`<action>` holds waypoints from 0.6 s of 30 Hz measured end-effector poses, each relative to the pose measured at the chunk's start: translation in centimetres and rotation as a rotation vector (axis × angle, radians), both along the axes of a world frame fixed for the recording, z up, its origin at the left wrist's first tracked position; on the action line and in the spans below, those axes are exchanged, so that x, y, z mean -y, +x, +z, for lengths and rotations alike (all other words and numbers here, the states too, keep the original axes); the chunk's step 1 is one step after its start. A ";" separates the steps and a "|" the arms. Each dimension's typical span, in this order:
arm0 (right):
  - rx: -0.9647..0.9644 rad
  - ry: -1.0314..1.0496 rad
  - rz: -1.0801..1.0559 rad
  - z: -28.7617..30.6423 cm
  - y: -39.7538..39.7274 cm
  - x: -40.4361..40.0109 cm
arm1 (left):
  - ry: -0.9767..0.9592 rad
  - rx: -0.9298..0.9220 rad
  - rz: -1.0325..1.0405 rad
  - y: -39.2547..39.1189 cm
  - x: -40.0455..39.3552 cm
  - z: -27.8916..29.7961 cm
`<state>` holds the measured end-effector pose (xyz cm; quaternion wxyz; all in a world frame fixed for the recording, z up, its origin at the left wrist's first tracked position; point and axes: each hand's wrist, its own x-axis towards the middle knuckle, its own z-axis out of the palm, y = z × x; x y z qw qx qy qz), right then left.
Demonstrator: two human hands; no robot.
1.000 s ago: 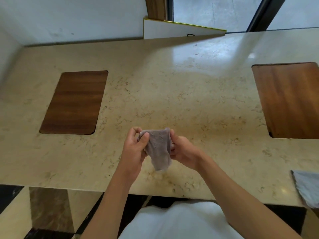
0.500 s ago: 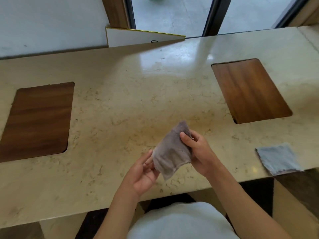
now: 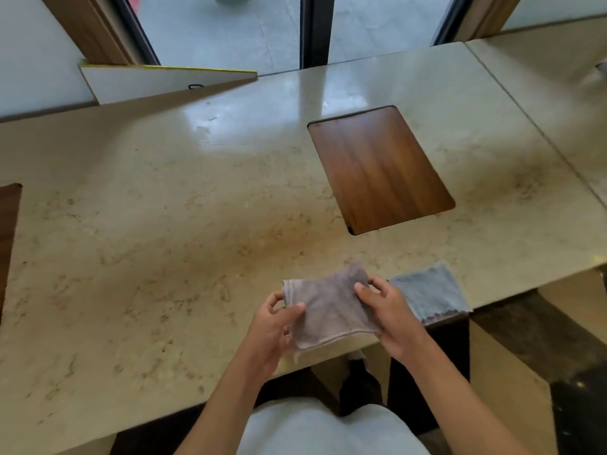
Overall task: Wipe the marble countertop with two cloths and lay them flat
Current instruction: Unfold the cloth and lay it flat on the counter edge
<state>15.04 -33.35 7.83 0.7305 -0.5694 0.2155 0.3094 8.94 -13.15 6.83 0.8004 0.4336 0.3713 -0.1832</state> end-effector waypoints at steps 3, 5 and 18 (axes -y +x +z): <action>0.060 -0.346 0.199 -2.1 1.5 4.3 | 0.067 -0.098 0.103 0.2 5.5 -1.5; 0.121 -0.447 0.314 -2.7 2.3 5.5 | 0.165 -0.132 0.172 0.3 8.0 -1.9; 0.194 -0.802 0.557 -5.5 1.1 7.3 | 0.872 -0.220 0.060 -0.8 11.9 -2.5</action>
